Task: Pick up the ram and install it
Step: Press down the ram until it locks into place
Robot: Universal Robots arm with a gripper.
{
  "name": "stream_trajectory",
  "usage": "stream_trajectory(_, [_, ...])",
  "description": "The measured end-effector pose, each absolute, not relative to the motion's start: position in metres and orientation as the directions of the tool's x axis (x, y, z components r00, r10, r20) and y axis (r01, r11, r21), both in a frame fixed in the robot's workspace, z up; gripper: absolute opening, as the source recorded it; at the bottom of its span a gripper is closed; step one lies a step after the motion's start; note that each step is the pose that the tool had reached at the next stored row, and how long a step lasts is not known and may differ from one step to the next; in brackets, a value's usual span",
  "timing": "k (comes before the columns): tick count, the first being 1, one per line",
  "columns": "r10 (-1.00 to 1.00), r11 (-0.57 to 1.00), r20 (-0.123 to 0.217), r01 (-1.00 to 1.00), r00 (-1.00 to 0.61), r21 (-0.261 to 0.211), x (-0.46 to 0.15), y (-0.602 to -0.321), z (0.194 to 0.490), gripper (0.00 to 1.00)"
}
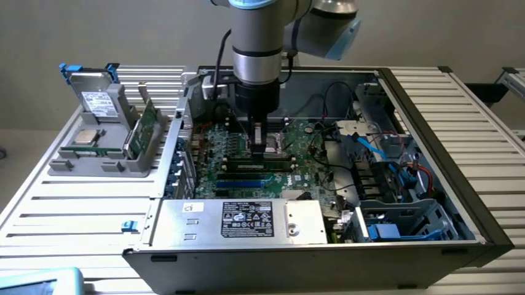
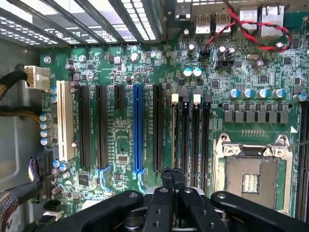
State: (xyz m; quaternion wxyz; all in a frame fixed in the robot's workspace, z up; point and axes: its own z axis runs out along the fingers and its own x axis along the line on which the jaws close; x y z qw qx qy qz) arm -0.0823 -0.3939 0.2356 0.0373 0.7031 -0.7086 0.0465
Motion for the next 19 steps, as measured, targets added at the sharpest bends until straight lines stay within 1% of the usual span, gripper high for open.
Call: stream_trajectory(19, [-0.993,0.007,0.119,-1.0,-0.008,-0.013,-0.085,-0.391,0.224,0.11])
